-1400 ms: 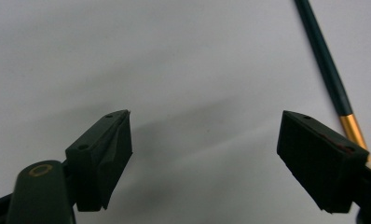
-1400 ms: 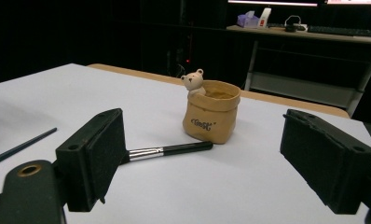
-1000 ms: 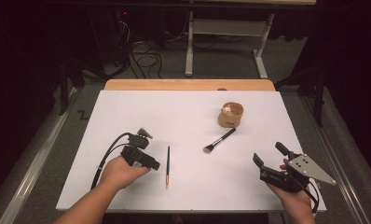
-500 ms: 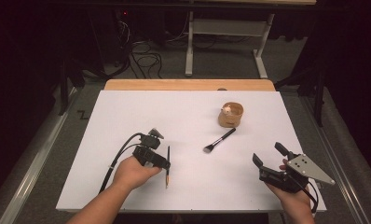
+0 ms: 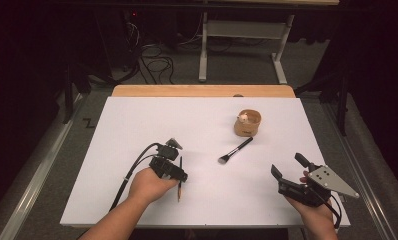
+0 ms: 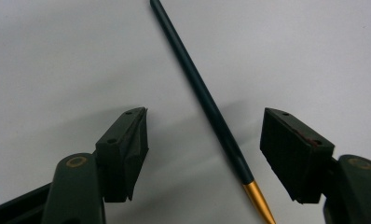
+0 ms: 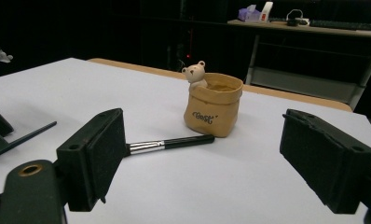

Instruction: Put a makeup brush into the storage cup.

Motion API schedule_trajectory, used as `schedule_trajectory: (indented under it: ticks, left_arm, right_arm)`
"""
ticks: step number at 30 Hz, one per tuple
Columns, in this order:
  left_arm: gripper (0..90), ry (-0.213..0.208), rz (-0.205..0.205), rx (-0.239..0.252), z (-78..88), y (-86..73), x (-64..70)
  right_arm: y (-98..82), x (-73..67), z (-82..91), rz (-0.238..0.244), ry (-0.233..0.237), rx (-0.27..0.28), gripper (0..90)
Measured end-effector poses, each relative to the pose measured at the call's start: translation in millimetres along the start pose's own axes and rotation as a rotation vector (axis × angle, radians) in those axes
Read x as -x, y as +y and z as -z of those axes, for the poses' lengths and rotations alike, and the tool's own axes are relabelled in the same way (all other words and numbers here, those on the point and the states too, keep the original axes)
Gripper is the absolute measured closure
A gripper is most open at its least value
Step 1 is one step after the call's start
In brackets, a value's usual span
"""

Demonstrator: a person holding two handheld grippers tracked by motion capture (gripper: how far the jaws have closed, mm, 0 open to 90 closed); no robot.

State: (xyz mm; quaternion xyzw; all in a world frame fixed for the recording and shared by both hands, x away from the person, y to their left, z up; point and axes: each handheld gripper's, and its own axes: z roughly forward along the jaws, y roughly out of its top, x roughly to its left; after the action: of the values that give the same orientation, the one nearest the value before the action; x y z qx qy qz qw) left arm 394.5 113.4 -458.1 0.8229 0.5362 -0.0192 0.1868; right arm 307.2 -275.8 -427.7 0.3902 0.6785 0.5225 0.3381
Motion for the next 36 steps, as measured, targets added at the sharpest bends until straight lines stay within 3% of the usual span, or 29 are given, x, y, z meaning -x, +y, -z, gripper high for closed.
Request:
schedule_trajectory:
  ticks: [9,22,26,36]
  left_arm:
    - [36.0,0.029,-0.027,-0.003,-2.4,3.1,10.8]
    - [54.9,0.109,-0.063,-0.007,-4.1,3.8,18.4]
    - [61.8,0.114,-0.079,-0.019,-3.6,2.6,21.2]
    - [68.7,0.148,-0.101,-0.024,-4.4,-1.2,27.0]
  right_arm:
    - [0.0,-0.3,-0.6,-0.003,0.001,0.001,15.2]
    - [0.7,1.5,0.8,-0.007,-0.006,0.005,15.2]
    - [0.8,1.4,0.9,-0.006,-0.007,0.005,15.2]
    - [0.7,2.4,0.7,-0.007,-0.008,0.005,15.3]
